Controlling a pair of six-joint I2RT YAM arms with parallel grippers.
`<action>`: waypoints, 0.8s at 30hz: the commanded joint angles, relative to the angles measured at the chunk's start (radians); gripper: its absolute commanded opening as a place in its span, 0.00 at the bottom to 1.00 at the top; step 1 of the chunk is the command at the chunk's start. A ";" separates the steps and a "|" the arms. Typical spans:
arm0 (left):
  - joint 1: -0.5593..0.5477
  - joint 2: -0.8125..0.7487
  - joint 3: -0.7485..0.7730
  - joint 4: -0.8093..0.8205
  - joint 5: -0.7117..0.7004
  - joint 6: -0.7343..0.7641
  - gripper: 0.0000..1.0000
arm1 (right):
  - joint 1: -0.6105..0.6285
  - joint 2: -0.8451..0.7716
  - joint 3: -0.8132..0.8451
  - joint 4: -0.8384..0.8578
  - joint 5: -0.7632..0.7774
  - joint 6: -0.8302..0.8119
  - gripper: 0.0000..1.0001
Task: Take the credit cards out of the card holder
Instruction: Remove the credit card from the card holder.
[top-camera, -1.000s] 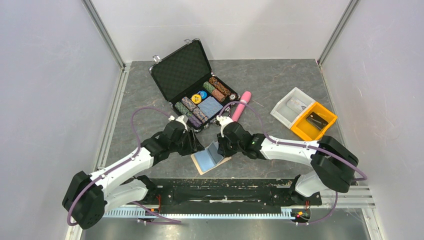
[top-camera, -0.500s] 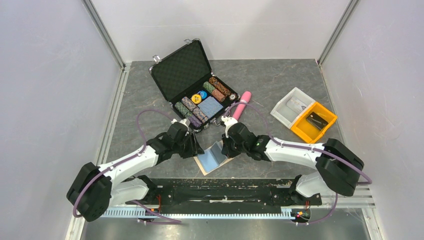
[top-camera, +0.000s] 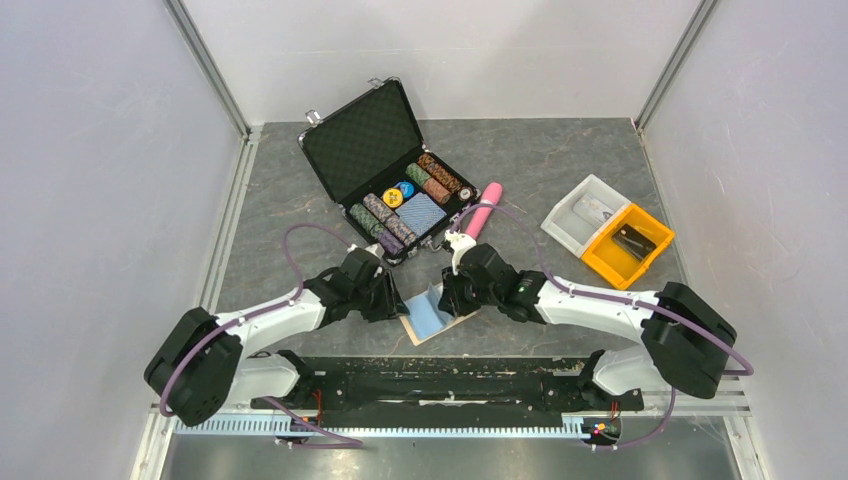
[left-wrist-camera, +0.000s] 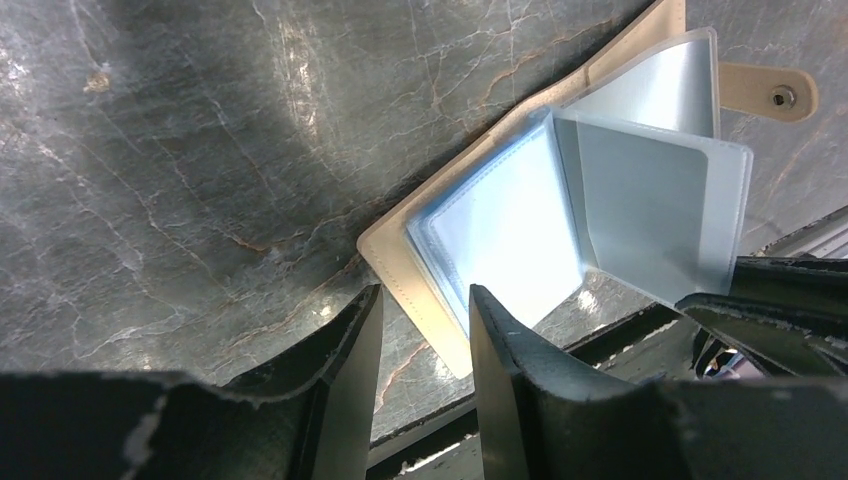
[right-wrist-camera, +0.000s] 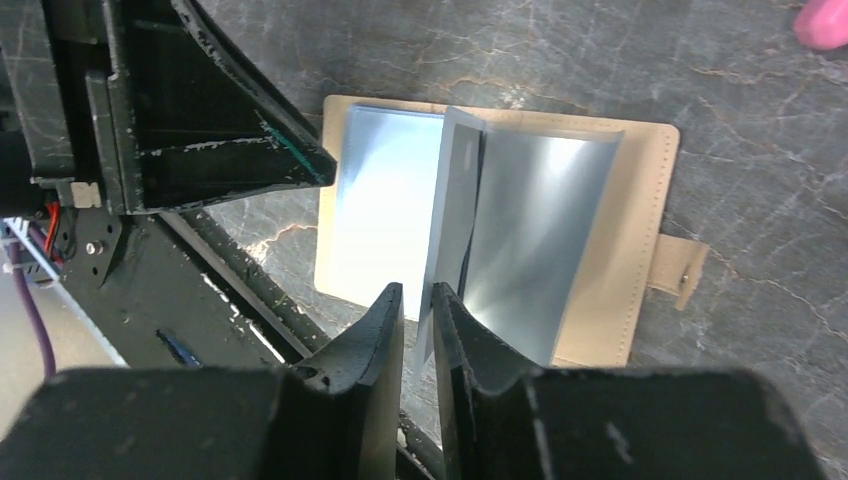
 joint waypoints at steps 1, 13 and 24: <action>0.006 -0.015 0.007 0.026 -0.001 -0.020 0.44 | 0.000 -0.008 -0.017 0.089 -0.064 0.020 0.21; 0.008 -0.102 0.048 -0.059 -0.059 -0.011 0.45 | 0.011 0.028 -0.020 0.135 -0.155 0.013 0.26; 0.007 -0.066 0.009 0.109 0.064 -0.025 0.44 | -0.090 0.041 -0.034 0.130 -0.154 -0.039 0.26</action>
